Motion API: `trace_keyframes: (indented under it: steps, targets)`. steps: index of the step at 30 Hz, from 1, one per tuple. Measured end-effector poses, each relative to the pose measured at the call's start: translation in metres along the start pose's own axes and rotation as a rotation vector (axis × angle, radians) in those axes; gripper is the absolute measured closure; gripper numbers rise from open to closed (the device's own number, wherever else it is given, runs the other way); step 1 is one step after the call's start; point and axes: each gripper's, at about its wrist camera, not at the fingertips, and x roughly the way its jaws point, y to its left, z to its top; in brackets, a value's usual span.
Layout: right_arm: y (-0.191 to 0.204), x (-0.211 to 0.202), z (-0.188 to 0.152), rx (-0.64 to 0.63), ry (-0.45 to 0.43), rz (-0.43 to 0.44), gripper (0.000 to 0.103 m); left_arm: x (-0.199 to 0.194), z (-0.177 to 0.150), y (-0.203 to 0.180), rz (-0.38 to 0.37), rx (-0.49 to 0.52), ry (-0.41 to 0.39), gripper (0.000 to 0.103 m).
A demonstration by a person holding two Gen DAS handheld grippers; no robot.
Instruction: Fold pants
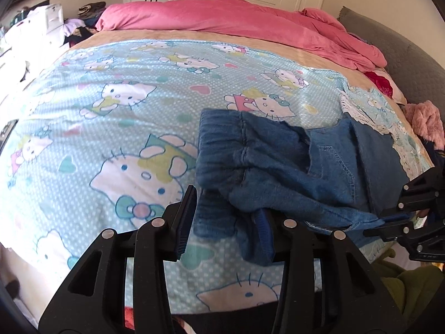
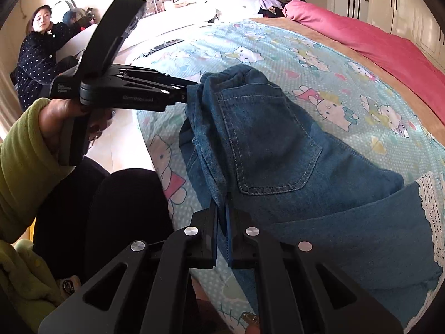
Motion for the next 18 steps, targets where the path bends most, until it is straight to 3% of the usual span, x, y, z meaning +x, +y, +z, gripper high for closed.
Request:
trace_keyframes:
  steps: [5,13,18]
  targets:
    - [0.004,0.003,-0.005,-0.008,0.014,-0.002,0.099,-0.008,-0.011,0.006,-0.007,-0.065,0.019,0.069]
    - [0.008,0.011,-0.012,-0.005,0.029,-0.011,0.099,-0.043,-0.010,0.006,0.006,-0.131,-0.056,0.070]
    - [0.011,0.013,-0.013,-0.008,0.030,-0.009,0.096,-0.050,0.006,-0.012,-0.063,-0.113,-0.079,0.070]
